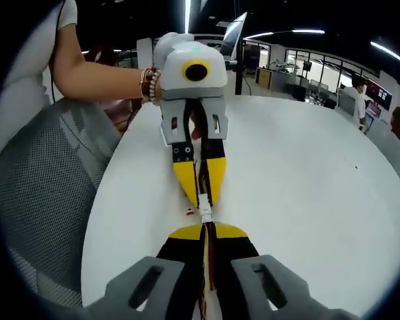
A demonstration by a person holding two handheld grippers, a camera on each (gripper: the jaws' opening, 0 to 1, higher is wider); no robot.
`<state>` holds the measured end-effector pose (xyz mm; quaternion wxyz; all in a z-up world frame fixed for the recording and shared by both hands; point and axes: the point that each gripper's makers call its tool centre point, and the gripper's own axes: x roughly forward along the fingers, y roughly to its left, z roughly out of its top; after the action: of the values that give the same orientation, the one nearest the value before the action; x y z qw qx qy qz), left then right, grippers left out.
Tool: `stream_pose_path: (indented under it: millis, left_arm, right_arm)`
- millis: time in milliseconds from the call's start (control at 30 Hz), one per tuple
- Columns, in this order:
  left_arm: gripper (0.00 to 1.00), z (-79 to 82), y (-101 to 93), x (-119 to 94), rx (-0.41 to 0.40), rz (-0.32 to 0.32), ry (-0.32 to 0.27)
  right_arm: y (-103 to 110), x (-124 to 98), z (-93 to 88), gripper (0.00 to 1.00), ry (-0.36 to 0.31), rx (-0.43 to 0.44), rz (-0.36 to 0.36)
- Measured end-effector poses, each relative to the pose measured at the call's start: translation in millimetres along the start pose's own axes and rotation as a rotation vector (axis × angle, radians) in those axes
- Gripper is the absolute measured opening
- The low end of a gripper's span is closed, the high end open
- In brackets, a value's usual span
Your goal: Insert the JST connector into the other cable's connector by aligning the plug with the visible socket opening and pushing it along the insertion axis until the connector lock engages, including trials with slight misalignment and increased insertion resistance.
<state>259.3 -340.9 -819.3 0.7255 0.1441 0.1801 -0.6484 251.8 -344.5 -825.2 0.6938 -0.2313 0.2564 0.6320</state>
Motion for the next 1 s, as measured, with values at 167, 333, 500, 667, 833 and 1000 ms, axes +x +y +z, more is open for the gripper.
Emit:
stream_pose_path:
  millis: [167, 333, 500, 667, 833, 1000]
  left_arm:
    - [0.00, -2.5, 8.1, 1.3, 0.025, 0.045, 0.027]
    - [0.00, -11.2, 17.7, 7.2, 0.060, 0.102, 0.078]
    - [0.00, -19.8, 27.5, 8.9, 0.061, 0.150, 0.115]
    - [0.00, -21.8, 33.5, 7.7, 0.075, 0.177, 0.139]
    - [0.01, -23.1, 38.7, 7.8, 0.073, 0.204, 0.147]
    - [0.02, -23.6, 40.9, 7.1, 0.063, 0.217, 0.144]
  right_arm:
    - [-8.0, 4.2, -1.5, 0.01, -0.014, -0.008, -0.045]
    - [-19.0, 12.0, -9.6, 0.02, -0.008, -0.007, -0.106]
    - [-27.6, 17.0, -10.6, 0.03, -0.010, -0.020, -0.161]
    - [-32.7, 20.4, -12.2, 0.03, -0.004, -0.021, -0.189]
    - [-36.1, 21.8, -13.2, 0.03, -0.001, -0.015, -0.209]
    - [-38.3, 22.7, -13.8, 0.03, 0.014, -0.018, -0.223]
